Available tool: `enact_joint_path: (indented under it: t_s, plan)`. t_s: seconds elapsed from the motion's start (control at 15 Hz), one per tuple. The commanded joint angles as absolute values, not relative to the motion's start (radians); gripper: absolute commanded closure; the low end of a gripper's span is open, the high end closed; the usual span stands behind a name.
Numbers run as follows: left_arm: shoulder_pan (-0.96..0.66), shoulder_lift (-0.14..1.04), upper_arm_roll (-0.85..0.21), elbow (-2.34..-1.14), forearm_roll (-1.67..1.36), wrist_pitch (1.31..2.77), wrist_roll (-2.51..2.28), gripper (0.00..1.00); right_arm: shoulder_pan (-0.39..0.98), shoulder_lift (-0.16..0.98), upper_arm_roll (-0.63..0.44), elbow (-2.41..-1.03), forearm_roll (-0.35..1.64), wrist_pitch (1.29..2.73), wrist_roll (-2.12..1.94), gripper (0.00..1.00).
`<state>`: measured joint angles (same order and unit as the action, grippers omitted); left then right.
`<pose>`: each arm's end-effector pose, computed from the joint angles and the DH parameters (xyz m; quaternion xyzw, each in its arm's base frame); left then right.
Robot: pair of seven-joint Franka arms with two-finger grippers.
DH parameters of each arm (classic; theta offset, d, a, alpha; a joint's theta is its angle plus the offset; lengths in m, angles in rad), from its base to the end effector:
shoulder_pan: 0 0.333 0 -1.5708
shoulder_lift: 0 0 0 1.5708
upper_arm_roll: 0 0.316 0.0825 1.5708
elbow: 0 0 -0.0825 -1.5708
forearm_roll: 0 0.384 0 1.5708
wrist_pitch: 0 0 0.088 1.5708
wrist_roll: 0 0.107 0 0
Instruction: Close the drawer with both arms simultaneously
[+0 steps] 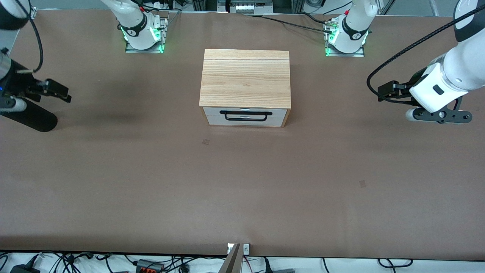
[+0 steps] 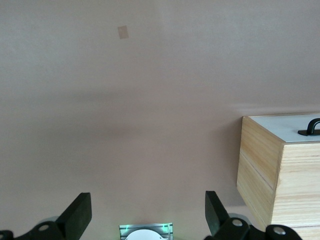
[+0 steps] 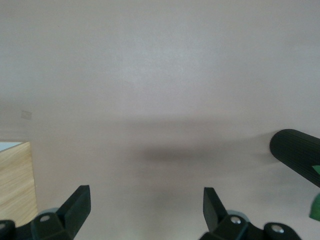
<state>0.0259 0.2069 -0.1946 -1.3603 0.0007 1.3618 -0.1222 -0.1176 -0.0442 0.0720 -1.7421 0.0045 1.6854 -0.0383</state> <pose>0.5864 -0.0870 0.5885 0.9945 -0.0231 -0.1024 0.0048 0.5460 -0.0237 0.5773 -1.0000 0.0040 0.0063 0.0009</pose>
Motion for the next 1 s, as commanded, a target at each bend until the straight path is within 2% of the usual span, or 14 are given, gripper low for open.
enact_joint_path:
  t_s: [0.0,0.13,0.33,0.47,0.93]
  plan:
    - [0.032,0.175,-0.201,-1.414,0.012,1.394,-0.137,0.0,-0.123,-0.091,0.074,-1.752,-0.026,1.684,-0.032,0.0]
    - [0.067,0.103,-0.199,-1.541,-0.002,1.484,-0.126,0.0,-0.069,-0.086,-0.004,-1.74,-0.015,1.668,-0.032,0.0]
    - [0.077,-0.032,-0.199,-1.745,-0.025,1.607,-0.123,0.0,-0.069,-0.036,-0.015,-1.674,-0.011,1.623,-0.032,0.0]
    - [0.074,-0.095,-0.199,-1.833,-0.025,1.666,-0.124,0.0,-0.068,-0.003,-0.015,-1.619,-0.012,1.566,-0.026,0.0]
    - [0.074,-0.097,-0.229,-1.825,-0.023,1.661,-0.123,0.0,-0.063,-0.002,-0.014,-1.623,-0.012,1.548,-0.02,0.0]
